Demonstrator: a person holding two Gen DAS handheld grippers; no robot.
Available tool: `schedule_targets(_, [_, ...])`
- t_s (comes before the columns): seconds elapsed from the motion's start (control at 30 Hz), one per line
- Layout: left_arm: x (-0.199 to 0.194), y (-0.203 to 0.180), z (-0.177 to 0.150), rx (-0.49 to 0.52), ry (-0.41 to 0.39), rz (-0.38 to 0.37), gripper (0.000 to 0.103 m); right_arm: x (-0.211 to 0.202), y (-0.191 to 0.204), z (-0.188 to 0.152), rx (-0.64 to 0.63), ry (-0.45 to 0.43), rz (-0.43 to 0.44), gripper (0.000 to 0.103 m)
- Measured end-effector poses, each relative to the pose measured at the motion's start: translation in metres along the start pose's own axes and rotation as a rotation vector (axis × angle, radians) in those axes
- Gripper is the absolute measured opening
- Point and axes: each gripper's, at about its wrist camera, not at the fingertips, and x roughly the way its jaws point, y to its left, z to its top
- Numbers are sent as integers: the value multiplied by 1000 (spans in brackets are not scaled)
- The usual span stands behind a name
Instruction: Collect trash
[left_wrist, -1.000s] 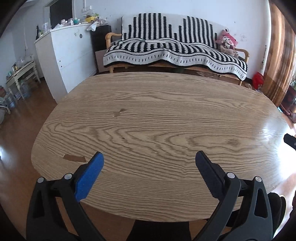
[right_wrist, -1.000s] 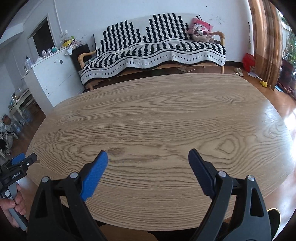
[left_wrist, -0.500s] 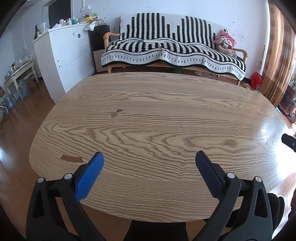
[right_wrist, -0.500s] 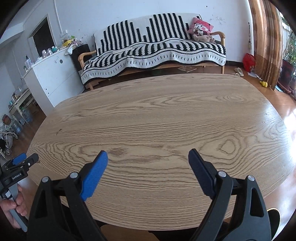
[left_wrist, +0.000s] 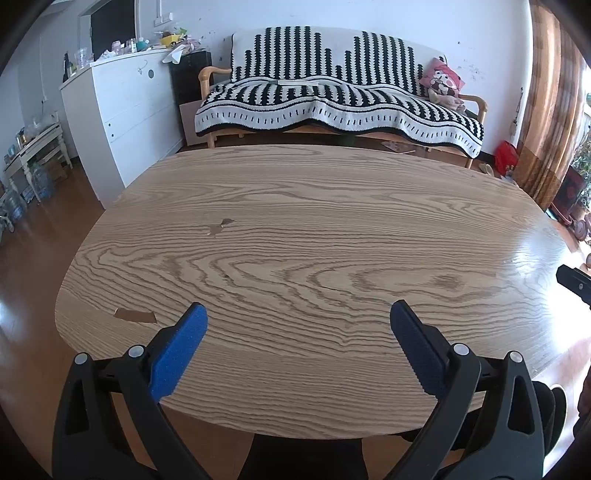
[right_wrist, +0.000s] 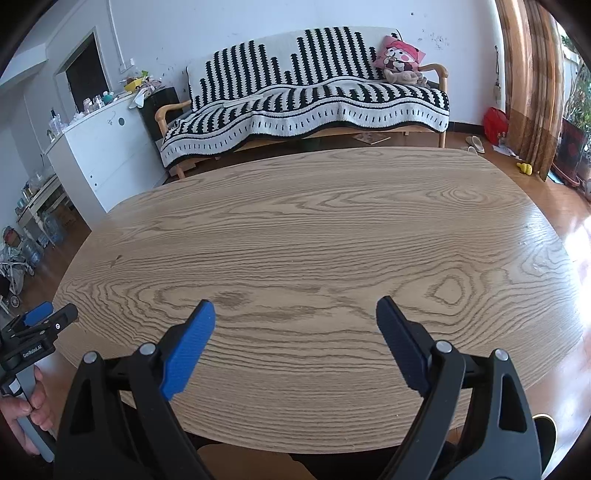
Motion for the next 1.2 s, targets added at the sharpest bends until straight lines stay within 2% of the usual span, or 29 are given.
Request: schedule_targets(1.2, [-6, -7, 0, -2, 6, -23, 96, -5, -6, 0, 6, -4, -9, 86])
